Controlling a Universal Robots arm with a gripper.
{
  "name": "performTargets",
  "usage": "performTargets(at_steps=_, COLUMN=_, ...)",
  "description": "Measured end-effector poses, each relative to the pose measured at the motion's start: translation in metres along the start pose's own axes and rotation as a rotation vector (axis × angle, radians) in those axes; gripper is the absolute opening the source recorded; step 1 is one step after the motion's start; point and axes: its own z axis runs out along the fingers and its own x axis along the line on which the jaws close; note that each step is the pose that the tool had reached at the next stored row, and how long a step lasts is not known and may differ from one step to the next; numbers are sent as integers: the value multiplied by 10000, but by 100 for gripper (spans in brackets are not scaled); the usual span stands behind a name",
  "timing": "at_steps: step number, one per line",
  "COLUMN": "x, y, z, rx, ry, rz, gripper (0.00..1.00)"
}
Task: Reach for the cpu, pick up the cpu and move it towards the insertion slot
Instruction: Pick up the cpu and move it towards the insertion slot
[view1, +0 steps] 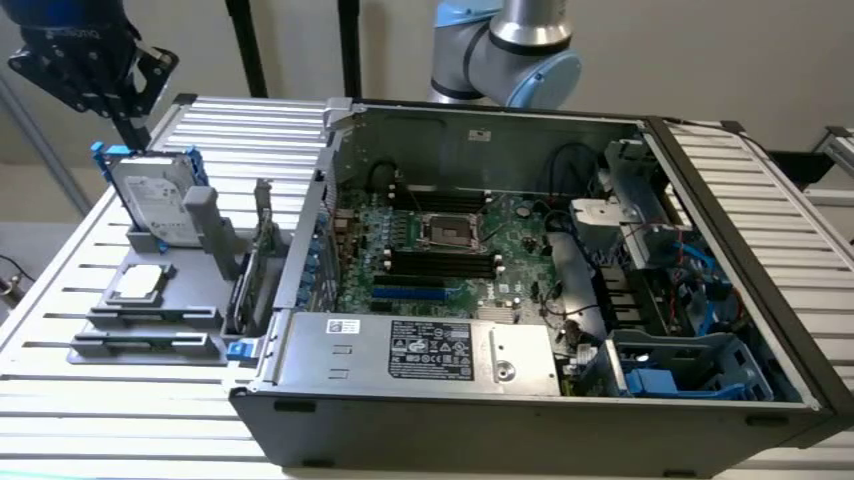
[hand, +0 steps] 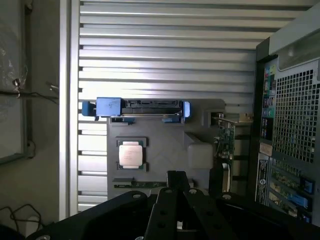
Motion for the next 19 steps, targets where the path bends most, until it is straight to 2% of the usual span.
performTargets(at_steps=3, x=42, y=-5, z=18, rx=0, ry=-1, rz=0, gripper=11)
performTargets(at_steps=7, x=204, y=-7, z=61, rx=6, ry=7, rz=-2, gripper=11)
performTargets(at_steps=19, x=515, y=-32, z=209, rx=4, ry=137, rz=-24, gripper=11)
